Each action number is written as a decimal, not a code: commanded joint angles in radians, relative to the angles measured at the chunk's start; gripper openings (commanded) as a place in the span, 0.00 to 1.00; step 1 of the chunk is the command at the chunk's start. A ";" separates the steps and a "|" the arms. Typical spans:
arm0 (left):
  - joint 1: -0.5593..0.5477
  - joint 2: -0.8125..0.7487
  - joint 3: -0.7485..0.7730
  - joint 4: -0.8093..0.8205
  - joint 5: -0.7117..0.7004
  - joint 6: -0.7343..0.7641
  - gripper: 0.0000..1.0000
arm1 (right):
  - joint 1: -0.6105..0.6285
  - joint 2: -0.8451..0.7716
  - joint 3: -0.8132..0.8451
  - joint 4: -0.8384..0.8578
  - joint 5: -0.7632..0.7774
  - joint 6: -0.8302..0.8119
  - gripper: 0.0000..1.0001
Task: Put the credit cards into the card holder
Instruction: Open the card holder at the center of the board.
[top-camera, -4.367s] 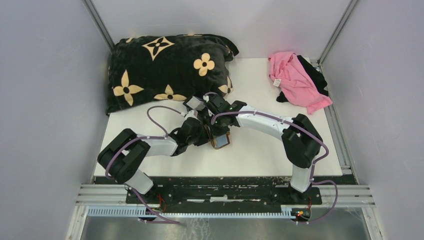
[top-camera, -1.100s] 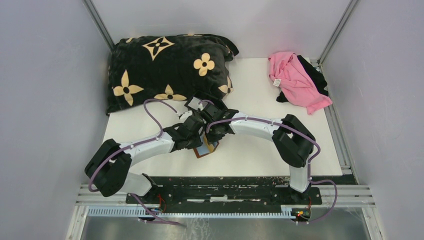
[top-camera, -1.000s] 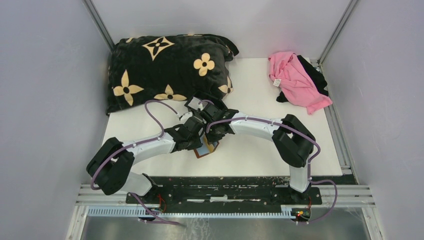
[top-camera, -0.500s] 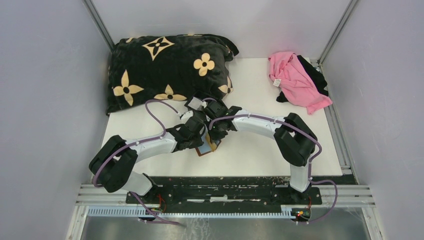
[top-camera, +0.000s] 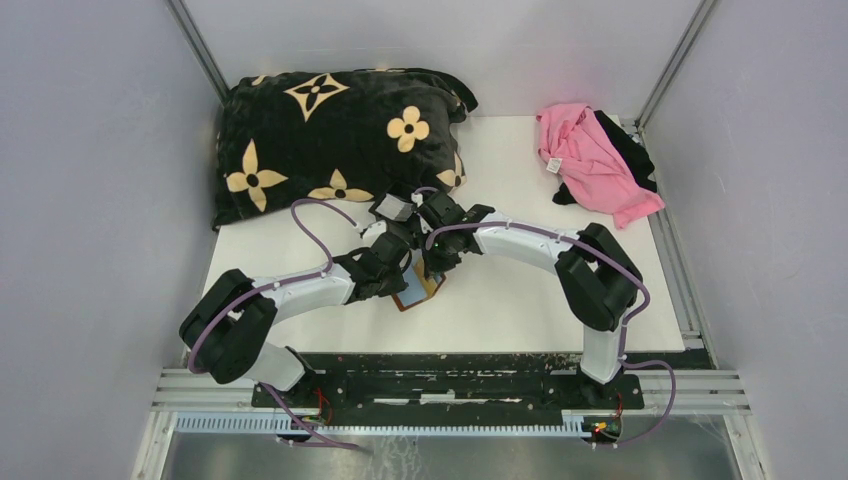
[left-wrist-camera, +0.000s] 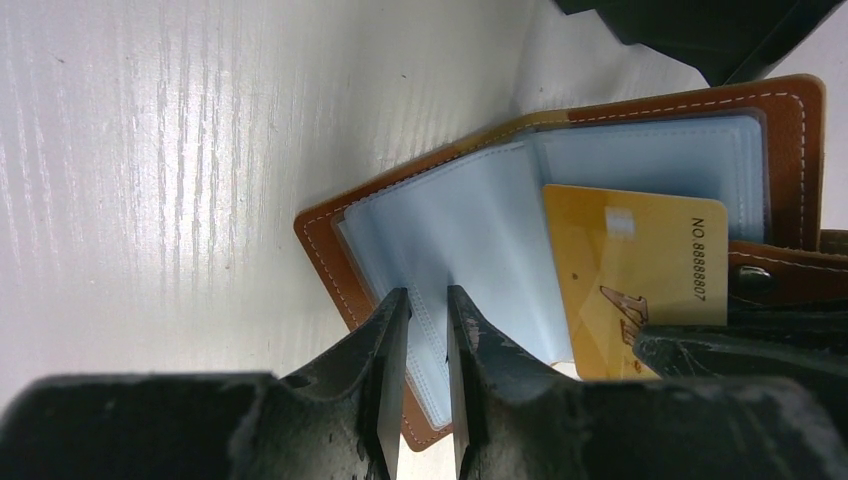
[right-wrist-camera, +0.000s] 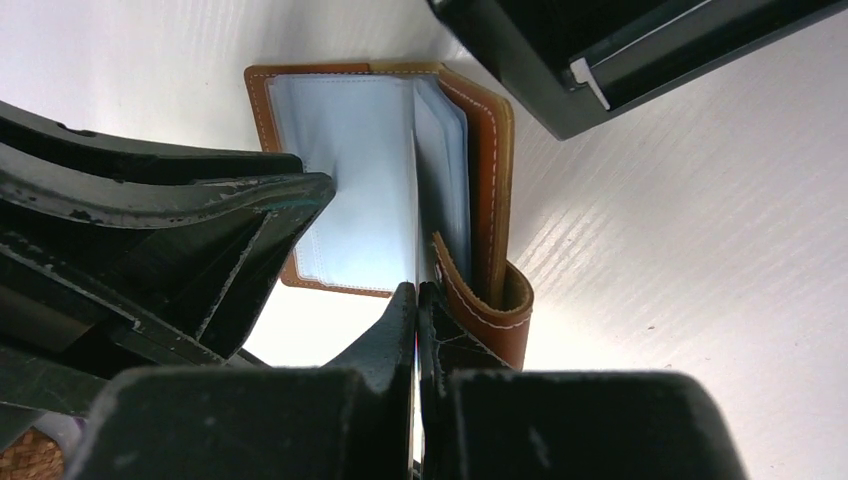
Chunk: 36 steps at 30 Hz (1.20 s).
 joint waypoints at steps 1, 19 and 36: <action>-0.004 0.085 -0.072 -0.115 -0.011 -0.022 0.28 | -0.020 -0.041 0.010 0.018 -0.015 -0.006 0.01; -0.004 0.084 -0.087 -0.121 -0.026 -0.006 0.28 | -0.063 0.008 0.021 0.070 -0.142 0.007 0.01; -0.002 0.088 -0.082 -0.122 -0.028 0.017 0.27 | -0.073 0.019 0.022 0.064 -0.133 0.006 0.01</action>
